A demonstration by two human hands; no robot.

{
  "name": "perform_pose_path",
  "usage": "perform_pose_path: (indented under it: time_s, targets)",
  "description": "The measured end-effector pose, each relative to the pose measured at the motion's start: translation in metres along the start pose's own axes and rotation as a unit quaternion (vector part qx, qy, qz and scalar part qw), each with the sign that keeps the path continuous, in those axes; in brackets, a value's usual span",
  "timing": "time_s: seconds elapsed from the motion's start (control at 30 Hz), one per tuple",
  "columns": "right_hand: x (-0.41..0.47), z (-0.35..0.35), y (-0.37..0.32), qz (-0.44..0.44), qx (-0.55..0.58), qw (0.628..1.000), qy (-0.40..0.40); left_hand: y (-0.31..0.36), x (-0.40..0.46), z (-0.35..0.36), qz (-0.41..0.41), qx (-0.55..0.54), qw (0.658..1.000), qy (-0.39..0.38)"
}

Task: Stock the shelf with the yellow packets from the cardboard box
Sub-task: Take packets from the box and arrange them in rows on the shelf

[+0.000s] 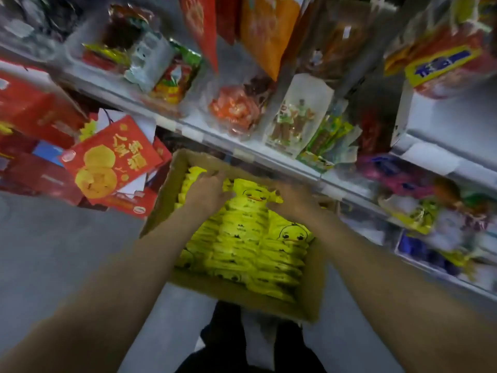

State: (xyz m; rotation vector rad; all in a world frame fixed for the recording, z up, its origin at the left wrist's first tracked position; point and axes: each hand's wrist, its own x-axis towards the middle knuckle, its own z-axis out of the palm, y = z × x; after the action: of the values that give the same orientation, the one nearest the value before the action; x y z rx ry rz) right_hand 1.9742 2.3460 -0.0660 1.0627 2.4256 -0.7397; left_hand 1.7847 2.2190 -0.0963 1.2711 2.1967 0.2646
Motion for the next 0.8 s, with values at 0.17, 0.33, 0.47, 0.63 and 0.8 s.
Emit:
perform_pose_path:
  time_s: [0.17,0.33,0.47,0.63,0.8]
  targets:
    - [-0.003,0.056,0.050,0.083,0.024,0.994,-0.068,-0.003,0.024,0.055,0.056,-0.074,0.995,-0.035]
    - [-0.007,0.084,0.089,0.123,0.039,0.989,-0.069,-0.003,0.046,0.090,0.041,-0.081,0.996,-0.009]
    - [-0.004,0.098,0.101,0.118,0.028,0.991,-0.052,-0.006,0.056,0.101,0.030,-0.020,0.999,0.019]
    - [-0.006,0.112,0.112,0.130,0.076,0.989,-0.005,-0.002,0.061,0.109,0.012,0.019,0.999,0.033]
    - [-0.014,0.118,0.116,0.144,-0.069,0.986,0.058,0.006,0.062,0.110,0.000,0.060,0.998,0.019]
